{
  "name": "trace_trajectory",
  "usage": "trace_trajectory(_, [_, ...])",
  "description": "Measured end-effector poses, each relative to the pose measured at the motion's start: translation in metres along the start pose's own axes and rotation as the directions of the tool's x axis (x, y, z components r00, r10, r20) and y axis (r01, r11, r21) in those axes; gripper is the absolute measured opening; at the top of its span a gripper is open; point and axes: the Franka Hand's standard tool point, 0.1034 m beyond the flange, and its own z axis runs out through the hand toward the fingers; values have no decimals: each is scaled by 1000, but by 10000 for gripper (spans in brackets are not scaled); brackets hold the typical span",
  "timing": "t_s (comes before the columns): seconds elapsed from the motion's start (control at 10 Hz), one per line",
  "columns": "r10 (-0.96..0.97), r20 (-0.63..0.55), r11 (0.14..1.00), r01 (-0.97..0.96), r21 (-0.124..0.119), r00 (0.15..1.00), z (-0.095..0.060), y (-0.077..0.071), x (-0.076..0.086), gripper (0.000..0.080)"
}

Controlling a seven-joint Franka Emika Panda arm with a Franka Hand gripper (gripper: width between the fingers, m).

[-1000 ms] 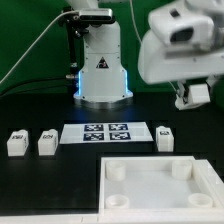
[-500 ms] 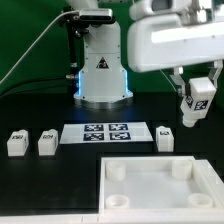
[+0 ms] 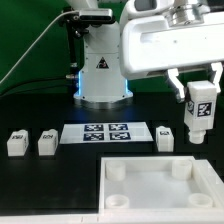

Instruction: Assemble one leg

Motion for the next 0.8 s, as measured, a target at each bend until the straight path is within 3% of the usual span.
trace_trajectory(0.2, [2,0,1000,-2,-2,1000,0,2,1,291])
trace_trajectory(0.4, [-18,-34,1000,18,-21,999,9,31,31,291])
trace_trajectory(0.5, [-14,-46,1000,14,-15,999,20,28,41,291])
trace_trajectory(0.8, [-2,-46,1000,2,-8,999,46,26,30,291])
